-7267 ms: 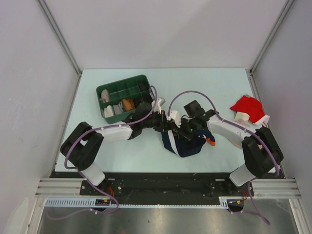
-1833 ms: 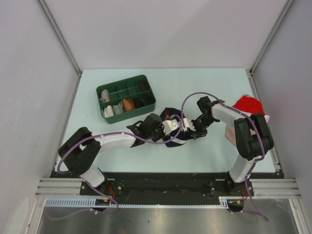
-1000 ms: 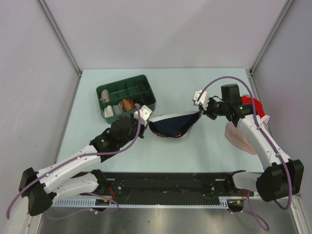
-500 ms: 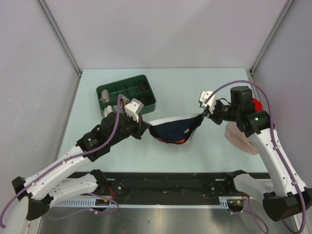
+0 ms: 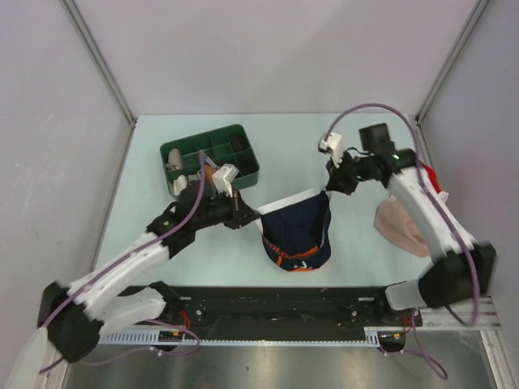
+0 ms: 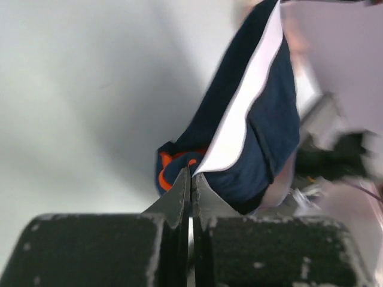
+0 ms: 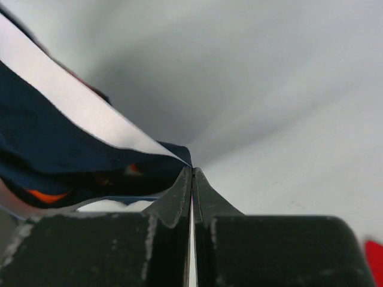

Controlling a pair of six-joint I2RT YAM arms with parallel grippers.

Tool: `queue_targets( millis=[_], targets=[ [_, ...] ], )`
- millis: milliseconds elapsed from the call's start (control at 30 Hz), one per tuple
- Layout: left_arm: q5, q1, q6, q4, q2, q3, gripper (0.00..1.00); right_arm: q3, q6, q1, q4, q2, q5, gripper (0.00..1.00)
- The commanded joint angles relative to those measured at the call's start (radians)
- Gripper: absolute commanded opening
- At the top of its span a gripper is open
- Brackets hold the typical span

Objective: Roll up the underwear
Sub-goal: Flatten out the underwear at the center of the board.

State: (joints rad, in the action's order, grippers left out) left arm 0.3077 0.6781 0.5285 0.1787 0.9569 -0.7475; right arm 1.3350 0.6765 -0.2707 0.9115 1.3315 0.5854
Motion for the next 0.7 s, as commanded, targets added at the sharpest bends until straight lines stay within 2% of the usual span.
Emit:
queue_targets(
  millis=[0, 33, 67, 100, 167, 200, 233, 300, 333, 367, 400, 433, 500, 667],
  targets=[
    [-0.05, -0.142, 0.107, -0.326, 0.286, 0.116, 0.0, -0.033, -0.161, 0.079, -0.265, 0.346, -0.179, 0.06],
    [-0.092, -0.175, 0.122, -0.358, 0.346, 0.102, 0.08, 0.007, -0.17, 0.087, -0.301, 0.388, -0.193, 0.1],
    [-0.088, -0.186, 0.123, -0.387, 0.465, 0.05, 0.16, 0.041, -0.167, 0.091, -0.292, 0.434, -0.203, 0.12],
    [-0.084, -0.189, 0.101, -0.375, 0.515, 0.012, 0.23, 0.065, -0.16, 0.093, -0.278, 0.463, -0.193, 0.15],
    [-0.03, -0.187, 0.085, -0.372, 0.6, -0.076, 0.32, 0.089, -0.094, 0.094, -0.232, 0.459, -0.109, 0.26],
    [-0.01, -0.186, 0.065, -0.372, 0.602, -0.087, 0.39, 0.086, -0.056, 0.094, -0.212, 0.442, -0.073, 0.31],
    [-0.004, -0.183, 0.05, -0.37, 0.592, -0.089, 0.44, 0.081, -0.01, 0.091, -0.159, 0.393, -0.035, 0.41],
    [-0.019, -0.183, -0.005, -0.335, 0.527, -0.082, 0.56, 0.055, 0.176, 0.093, -0.094, 0.344, 0.089, 0.5],
    [-0.025, -0.183, -0.028, -0.326, 0.498, -0.072, 0.58, 0.047, 0.29, 0.088, 0.018, 0.307, 0.141, 0.59],
    [-0.042, -0.183, -0.048, -0.314, 0.47, -0.053, 0.61, 0.024, 0.389, 0.082, 0.077, 0.29, 0.228, 0.62],
    [-0.053, -0.183, -0.079, -0.292, 0.406, -0.043, 0.62, 0.012, 0.642, 0.074, 0.137, 0.279, 0.264, 0.66],
    [-0.062, -0.184, -0.093, -0.282, 0.378, -0.033, 0.68, 0.0, 0.782, 0.064, 0.277, 0.276, 0.29, 0.69],
    [-0.082, -0.187, -0.128, -0.246, 0.309, -0.02, 0.71, -0.026, 1.004, 0.012, 0.357, 0.293, 0.281, 0.7],
    [-0.104, -0.204, -0.165, -0.147, 0.211, 0.011, 0.75, -0.034, 0.919, -0.117, 0.271, 0.368, 0.104, 0.63]
  ],
)
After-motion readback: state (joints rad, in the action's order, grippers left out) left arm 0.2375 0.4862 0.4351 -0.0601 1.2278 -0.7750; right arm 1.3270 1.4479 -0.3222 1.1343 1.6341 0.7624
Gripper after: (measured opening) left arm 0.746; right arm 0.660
